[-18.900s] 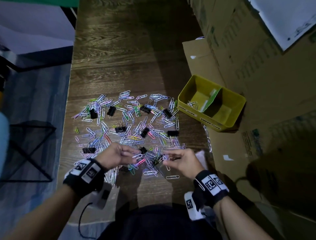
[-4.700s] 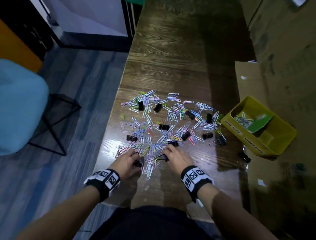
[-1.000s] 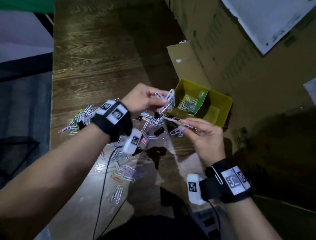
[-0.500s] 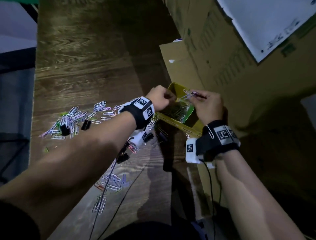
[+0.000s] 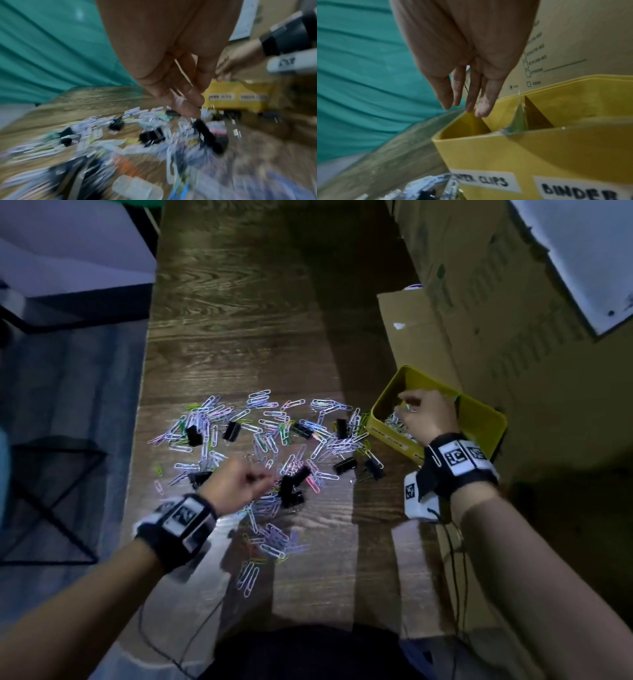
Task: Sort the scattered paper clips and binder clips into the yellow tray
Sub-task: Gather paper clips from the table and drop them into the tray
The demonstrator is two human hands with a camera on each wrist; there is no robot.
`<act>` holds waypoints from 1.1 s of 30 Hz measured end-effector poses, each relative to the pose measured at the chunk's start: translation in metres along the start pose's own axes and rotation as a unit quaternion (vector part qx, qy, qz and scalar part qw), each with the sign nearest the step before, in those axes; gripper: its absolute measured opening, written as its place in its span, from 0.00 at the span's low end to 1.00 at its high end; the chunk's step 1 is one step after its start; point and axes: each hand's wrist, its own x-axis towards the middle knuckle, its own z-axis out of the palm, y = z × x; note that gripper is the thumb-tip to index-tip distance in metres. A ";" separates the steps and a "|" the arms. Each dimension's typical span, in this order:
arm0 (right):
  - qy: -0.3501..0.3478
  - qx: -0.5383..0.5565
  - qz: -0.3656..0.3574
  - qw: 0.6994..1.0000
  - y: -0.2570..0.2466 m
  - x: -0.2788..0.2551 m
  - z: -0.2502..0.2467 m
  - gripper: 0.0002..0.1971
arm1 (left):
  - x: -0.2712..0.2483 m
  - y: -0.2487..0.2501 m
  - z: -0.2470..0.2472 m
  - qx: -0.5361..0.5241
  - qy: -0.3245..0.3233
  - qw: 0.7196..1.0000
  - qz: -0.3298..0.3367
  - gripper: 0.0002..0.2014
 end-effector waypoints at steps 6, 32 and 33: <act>-0.107 0.093 -0.076 0.987 -0.021 -0.093 0.016 0.05 | -0.066 -0.068 0.032 0.118 0.040 0.992 0.022 0.19; -0.309 -0.287 -0.307 0.853 -0.014 -0.223 0.172 0.34 | -0.118 -0.078 0.106 0.225 -0.024 0.974 0.022 0.32; -0.302 -0.281 -0.316 0.854 -0.011 -0.224 0.173 0.34 | -0.119 -0.078 0.106 0.219 -0.011 0.975 0.037 0.31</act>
